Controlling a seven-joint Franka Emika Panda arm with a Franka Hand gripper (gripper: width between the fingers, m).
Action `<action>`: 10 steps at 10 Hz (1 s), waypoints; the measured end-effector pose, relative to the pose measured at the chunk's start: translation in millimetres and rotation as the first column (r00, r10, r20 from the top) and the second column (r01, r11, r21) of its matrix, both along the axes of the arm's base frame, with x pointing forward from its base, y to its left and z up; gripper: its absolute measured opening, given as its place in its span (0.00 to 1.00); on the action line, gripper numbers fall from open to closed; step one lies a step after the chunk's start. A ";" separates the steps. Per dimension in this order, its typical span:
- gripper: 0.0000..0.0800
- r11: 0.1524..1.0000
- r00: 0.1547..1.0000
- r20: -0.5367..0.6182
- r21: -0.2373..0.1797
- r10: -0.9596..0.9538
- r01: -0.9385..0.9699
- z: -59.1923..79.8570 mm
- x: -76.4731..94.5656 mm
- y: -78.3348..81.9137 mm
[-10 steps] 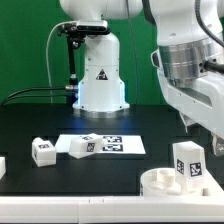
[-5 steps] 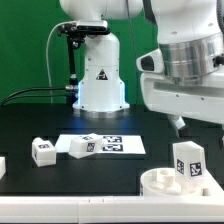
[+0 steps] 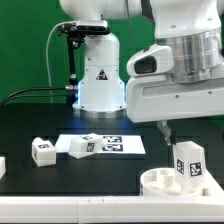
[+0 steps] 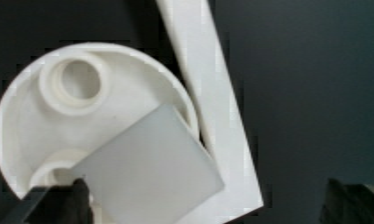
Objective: Assemble stool
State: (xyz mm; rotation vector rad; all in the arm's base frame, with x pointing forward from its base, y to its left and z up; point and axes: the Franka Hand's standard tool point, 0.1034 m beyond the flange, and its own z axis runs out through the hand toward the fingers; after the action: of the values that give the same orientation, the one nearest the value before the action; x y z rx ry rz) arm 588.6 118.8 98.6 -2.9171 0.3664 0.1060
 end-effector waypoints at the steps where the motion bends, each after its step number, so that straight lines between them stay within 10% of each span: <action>1: 0.81 0.999 0.999 0.008 0.001 0.040 -0.040 -0.1 0.0 -0.3; 6: 0.81 0.860 0.857 0.080 -0.092 0.509 -0.502 -15.3 -1.3 -12.8; 10: 0.81 0.917 0.917 0.056 -0.084 0.394 -0.389 -23.7 -0.9 -11.6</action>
Offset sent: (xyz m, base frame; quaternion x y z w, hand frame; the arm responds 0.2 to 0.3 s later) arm 0.0079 -0.0135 -0.0019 -0.0877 0.0170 -0.2893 0.9531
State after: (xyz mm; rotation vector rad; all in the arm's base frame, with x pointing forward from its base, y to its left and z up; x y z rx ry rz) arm 587.8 107.3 74.9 -3.0127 -0.2382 0.0454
